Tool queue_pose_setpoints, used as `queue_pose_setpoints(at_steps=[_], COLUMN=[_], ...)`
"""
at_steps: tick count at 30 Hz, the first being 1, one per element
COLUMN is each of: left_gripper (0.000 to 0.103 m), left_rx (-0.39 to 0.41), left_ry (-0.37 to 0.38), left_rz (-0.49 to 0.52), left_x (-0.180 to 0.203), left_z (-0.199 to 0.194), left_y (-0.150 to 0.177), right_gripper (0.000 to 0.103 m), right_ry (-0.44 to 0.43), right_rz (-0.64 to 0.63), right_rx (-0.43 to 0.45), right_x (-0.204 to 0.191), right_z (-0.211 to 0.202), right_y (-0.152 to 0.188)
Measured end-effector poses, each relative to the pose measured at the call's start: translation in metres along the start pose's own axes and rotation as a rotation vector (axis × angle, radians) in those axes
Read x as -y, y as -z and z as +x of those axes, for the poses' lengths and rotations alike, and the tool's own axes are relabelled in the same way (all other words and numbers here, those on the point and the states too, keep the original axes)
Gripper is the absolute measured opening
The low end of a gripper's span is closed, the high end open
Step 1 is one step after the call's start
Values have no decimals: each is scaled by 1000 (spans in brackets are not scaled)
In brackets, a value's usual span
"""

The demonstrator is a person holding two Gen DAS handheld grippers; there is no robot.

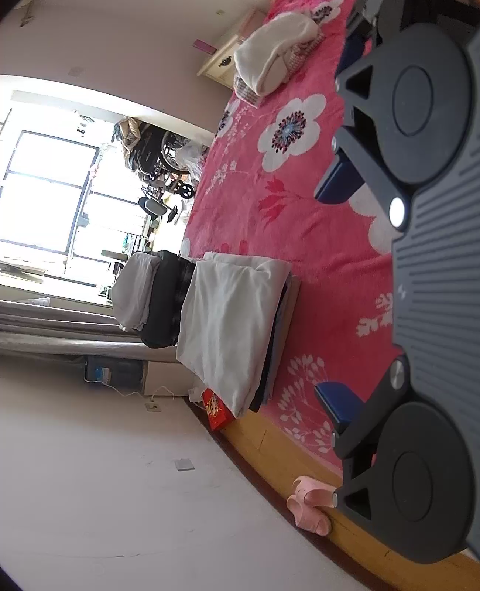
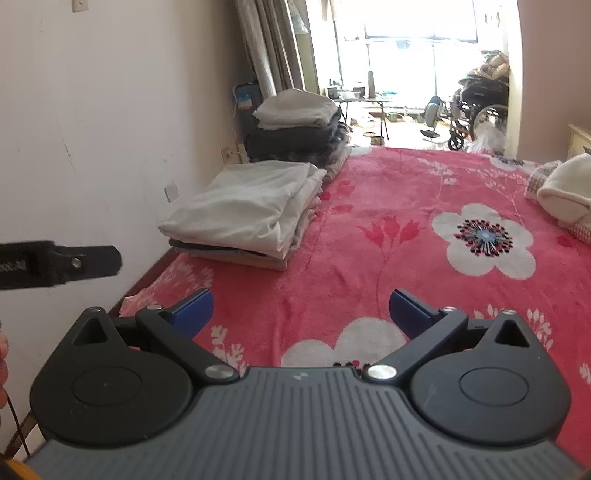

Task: Fold clothes

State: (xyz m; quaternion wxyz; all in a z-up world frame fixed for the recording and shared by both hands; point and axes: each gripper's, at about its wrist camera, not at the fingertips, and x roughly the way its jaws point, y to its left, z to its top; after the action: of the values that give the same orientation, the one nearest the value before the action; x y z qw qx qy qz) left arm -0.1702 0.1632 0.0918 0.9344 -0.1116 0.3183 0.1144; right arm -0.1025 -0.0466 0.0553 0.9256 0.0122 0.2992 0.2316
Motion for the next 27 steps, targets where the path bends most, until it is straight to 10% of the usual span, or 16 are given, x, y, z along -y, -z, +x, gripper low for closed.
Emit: queue_pose_setpoints(at_steps=[27], left_gripper=[103], left_rx=[35], left_ry=[-255], left_rz=[170], left_x=[8], left_z=[12], left_y=[12], right_gripper=[102], right_ry=[20], right_rz=[18], right_rx=[-67], right_x=[-24], right_z=[22], right_y=[-12])
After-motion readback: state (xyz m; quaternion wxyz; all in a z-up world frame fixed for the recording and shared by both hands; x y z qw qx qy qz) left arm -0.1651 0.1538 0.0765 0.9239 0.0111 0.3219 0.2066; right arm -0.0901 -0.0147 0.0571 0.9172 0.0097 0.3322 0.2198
